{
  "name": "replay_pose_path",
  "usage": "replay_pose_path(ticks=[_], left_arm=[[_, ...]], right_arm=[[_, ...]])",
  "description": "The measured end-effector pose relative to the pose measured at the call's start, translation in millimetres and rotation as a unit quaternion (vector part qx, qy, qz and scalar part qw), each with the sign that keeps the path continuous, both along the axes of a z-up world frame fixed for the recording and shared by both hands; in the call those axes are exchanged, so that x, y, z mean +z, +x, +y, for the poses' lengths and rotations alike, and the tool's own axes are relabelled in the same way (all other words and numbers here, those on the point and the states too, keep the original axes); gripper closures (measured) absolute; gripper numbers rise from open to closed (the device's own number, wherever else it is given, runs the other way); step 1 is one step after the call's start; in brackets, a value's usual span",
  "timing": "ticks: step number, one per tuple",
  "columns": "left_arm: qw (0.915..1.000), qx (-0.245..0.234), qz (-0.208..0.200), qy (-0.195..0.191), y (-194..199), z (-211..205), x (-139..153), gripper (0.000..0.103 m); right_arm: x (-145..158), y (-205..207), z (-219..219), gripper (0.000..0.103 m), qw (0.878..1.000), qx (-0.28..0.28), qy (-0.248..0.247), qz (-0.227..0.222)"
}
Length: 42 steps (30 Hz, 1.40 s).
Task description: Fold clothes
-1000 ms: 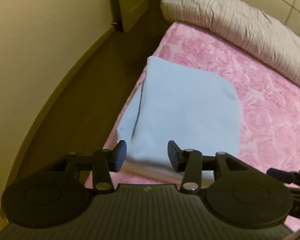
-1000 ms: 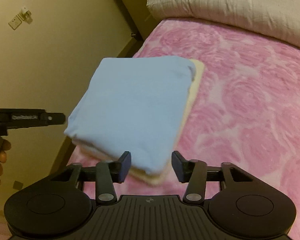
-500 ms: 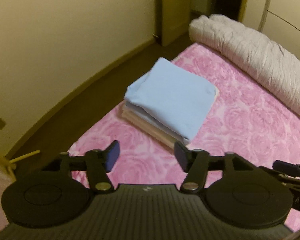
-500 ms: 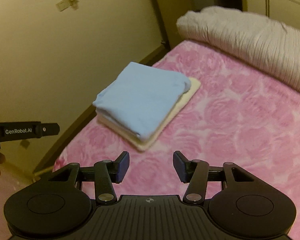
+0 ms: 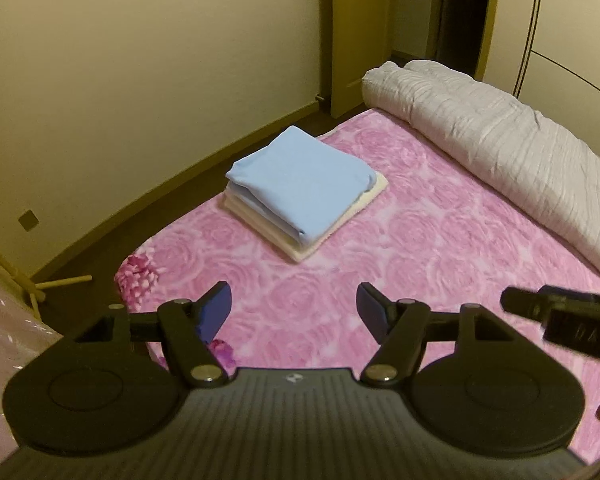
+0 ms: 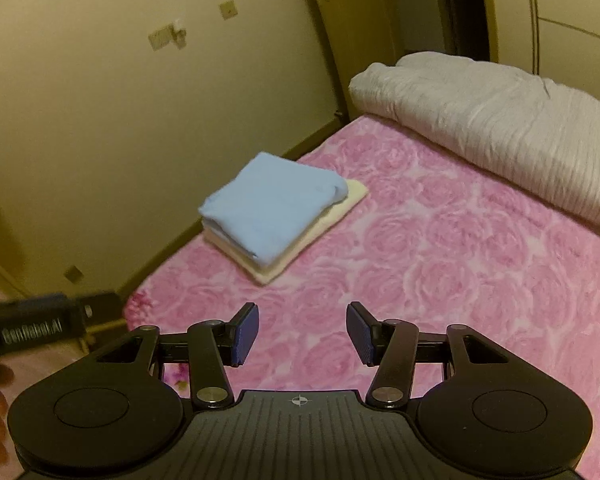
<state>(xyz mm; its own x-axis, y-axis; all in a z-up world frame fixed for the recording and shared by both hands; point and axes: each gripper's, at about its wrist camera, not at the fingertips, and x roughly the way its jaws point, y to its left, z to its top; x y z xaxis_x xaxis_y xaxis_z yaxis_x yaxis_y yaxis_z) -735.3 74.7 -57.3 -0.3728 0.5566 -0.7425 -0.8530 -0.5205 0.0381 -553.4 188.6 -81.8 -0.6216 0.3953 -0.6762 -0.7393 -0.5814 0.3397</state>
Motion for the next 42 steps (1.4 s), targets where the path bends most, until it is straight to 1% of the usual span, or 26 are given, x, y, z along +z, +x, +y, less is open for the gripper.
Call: replay_pose_path(ticks=[2, 6, 14, 21, 23, 27, 30, 35, 42], left_arm=[[1.0, 0.005, -0.003, 0.003, 15.0, -8.3, 3.3, 0.037], [0.9999, 0.012, 0.0, -0.001, 38.2, -14.5, 8.6, 0.037], [0.9993, 0.032, -0.013, -0.012, 45.4, -2.3, -0.9, 0.037], [0.9982, 0.049, -0.025, -0.022, 51.4, 8.6, -9.3, 0.037], [0.9977, 0.054, -0.032, -0.024, 47.9, 14.6, -13.7, 0.037], [0.9967, 0.062, -0.041, -0.032, 41.8, 29.1, -22.3, 0.037], [0.9961, 0.065, -0.046, -0.038, 38.0, 40.8, -27.9, 0.037], [0.9956, 0.061, -0.051, -0.05, 32.8, 60.2, -36.6, 0.037], [0.9947, 0.059, -0.058, -0.061, 24.4, 78.1, -48.8, 0.037]], right_arm=[[5.1, 16.5, -1.0, 0.05, 1.0, 0.003, -0.008, 0.005], [8.2, 31.2, -0.1, 0.05, 0.999, 0.016, -0.018, -0.026], [3.0, 34.1, -2.1, 0.05, 0.996, 0.061, -0.005, -0.066], [-10.7, 30.5, 20.8, 0.05, 0.994, 0.07, -0.021, -0.085], [-15.8, 27.9, 29.7, 0.05, 0.993, 0.072, -0.032, -0.089], [-25.6, 19.0, 45.6, 0.05, 0.989, 0.087, -0.035, -0.112], [-32.2, 12.9, 57.9, 0.05, 0.988, 0.091, -0.038, -0.121], [-42.4, 2.2, 76.1, 0.05, 0.983, 0.098, -0.038, -0.147], [-49.2, -12.4, 93.9, 0.05, 0.98, 0.099, -0.035, -0.169]])
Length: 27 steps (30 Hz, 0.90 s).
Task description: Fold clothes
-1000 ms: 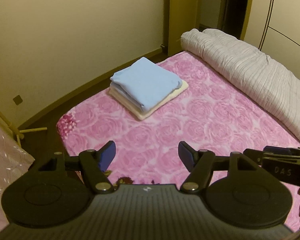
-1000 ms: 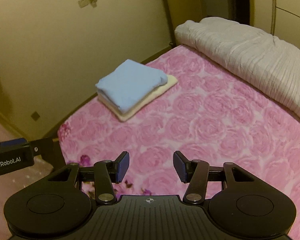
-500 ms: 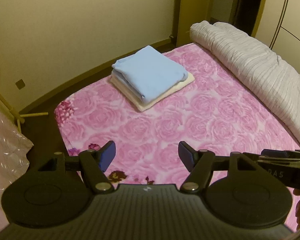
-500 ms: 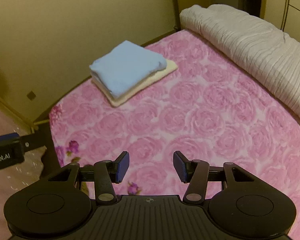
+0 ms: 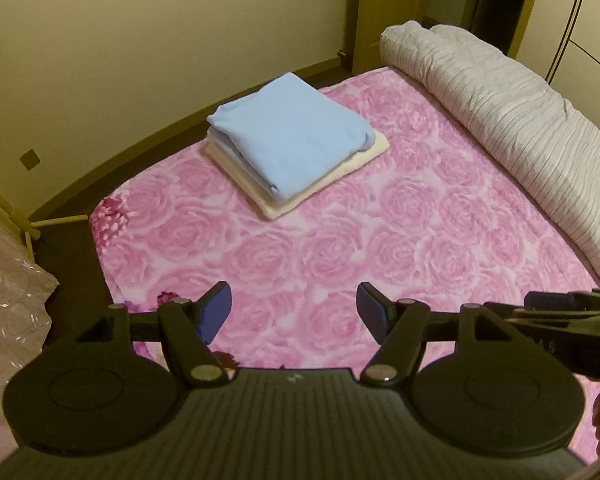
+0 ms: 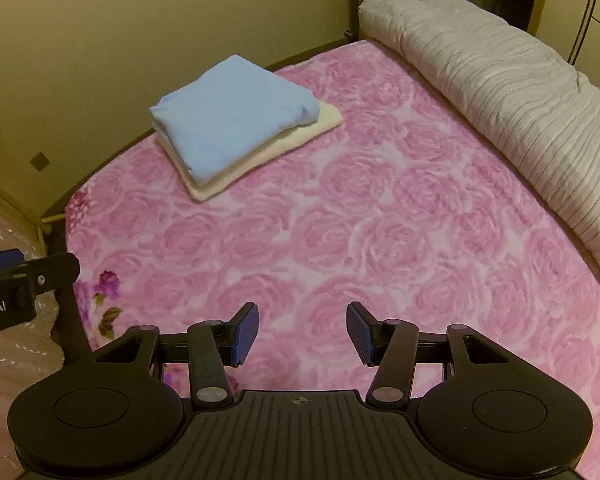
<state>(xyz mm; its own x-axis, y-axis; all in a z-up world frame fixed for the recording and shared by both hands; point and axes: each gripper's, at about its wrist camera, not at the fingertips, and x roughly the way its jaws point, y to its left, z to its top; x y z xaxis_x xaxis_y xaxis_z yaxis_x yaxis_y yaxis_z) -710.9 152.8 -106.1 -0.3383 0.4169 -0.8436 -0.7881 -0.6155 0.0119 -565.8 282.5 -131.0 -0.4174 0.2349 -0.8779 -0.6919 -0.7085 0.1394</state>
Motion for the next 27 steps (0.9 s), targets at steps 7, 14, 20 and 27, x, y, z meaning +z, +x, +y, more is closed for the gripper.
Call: replay_pose_path(ticks=[7, 14, 20, 27], left_arm=[[0.9999, 0.004, -0.009, -0.012, -8.5, 8.5, -11.1, 0.037], [0.9997, 0.008, -0.012, -0.017, -15.7, 16.3, -16.2, 0.037], [0.9997, 0.007, -0.013, -0.02, -20.8, 27.1, -18.4, 0.037], [0.9998, 0.003, -0.009, -0.019, -23.8, 39.1, -19.1, 0.037]], right_arm=[[-2.9, -17.0, 10.8, 0.05, 1.0, 0.01, 0.004, -0.006], [-5.6, -31.2, 20.0, 0.05, 1.0, 0.019, 0.002, -0.005], [-7.6, -38.0, 27.7, 0.05, 1.0, 0.023, 0.0, -0.004], [-9.5, -41.6, 38.1, 0.05, 1.0, 0.016, -0.005, -0.003]])
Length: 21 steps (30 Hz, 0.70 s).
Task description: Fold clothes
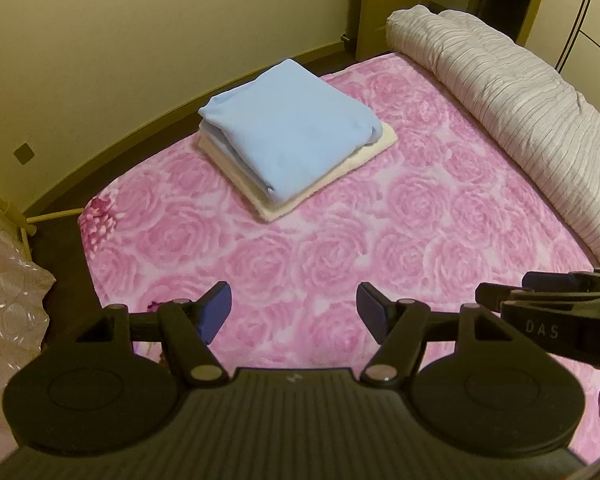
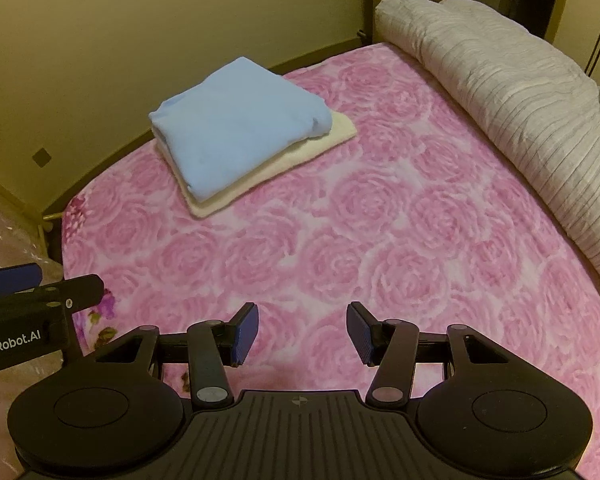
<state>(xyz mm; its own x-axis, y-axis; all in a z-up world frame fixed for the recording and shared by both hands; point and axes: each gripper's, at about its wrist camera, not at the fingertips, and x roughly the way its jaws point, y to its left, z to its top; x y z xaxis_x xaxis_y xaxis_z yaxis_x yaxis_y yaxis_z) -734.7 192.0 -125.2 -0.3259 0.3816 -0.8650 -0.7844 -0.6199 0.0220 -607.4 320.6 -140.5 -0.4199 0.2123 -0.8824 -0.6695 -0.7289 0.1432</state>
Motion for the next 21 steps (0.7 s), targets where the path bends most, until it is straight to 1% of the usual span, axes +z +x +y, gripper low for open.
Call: replay_pose_path(ticks=[8, 15, 21], left_arm=[[1.0, 0.001, 0.004, -0.001, -3.1, 8.1, -1.6, 0.037], [1.0, 0.002, 0.007, 0.003, -2.4, 5.0, 0.9, 0.037], [0.9996, 0.001, 0.018, 0.022, 0.4, -3.3, 9.9, 0.037]], right_arm=[[1.8, -2.9, 7.2, 0.05, 1.0, -0.001, -0.009, 0.01], [7.8, -5.1, 1.9, 0.05, 1.0, 0.001, -0.001, 0.014], [15.6, -2.7, -6.6, 0.05, 1.0, -0.001, 0.005, 0.019]])
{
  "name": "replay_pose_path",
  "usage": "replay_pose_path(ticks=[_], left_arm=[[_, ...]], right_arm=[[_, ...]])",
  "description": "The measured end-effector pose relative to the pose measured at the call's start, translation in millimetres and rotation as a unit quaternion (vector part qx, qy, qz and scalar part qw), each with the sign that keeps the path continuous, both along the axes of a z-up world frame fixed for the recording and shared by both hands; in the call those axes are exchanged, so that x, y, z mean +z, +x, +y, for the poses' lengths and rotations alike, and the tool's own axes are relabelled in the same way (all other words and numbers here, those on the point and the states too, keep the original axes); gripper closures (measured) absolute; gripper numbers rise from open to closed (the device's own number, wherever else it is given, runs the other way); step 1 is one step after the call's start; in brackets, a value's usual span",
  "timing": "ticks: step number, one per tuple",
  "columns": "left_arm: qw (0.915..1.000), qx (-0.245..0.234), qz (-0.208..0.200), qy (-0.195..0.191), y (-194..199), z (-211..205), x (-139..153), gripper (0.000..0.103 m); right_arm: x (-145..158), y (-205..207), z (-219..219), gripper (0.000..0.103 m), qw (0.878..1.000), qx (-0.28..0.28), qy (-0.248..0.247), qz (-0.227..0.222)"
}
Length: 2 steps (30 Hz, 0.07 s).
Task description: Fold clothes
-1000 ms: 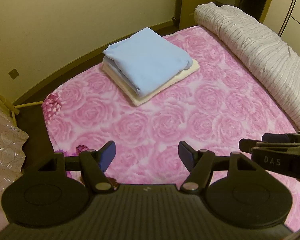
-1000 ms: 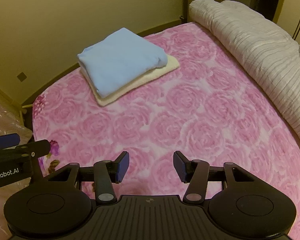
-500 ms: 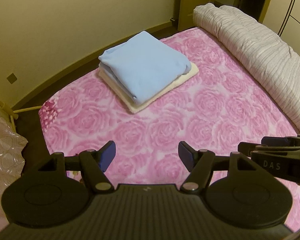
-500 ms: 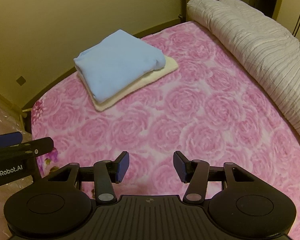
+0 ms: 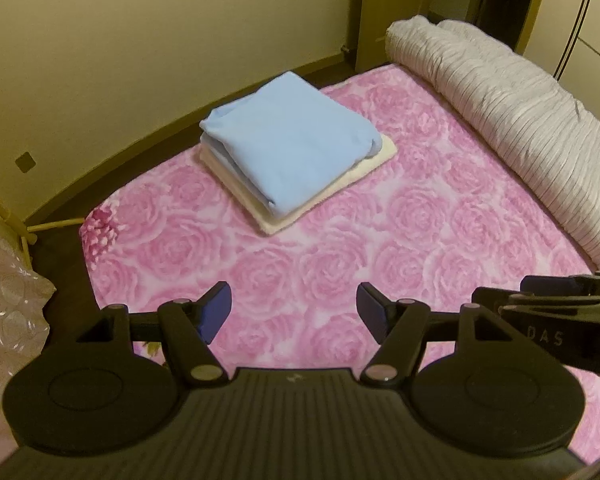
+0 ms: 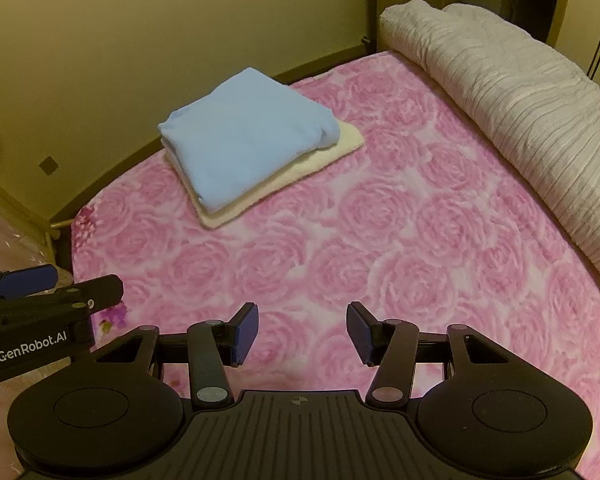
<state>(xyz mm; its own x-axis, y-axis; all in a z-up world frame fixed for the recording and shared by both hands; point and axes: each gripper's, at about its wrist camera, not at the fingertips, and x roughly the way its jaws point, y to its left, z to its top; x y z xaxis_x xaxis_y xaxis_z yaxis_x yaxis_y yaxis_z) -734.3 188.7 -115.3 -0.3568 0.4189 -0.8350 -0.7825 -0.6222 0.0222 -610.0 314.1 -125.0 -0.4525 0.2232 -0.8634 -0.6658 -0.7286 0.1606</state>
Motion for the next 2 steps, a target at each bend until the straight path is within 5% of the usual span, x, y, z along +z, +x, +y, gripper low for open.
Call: replay_pose_path(ticks=[2], left_arm=[[1.0, 0.0, 0.005, 0.006, 1.4, -2.9, 4.8, 0.037]], right_arm=[[2.6, 0.8, -2.8, 0.05, 1.0, -0.001, 0.002, 0.002]])
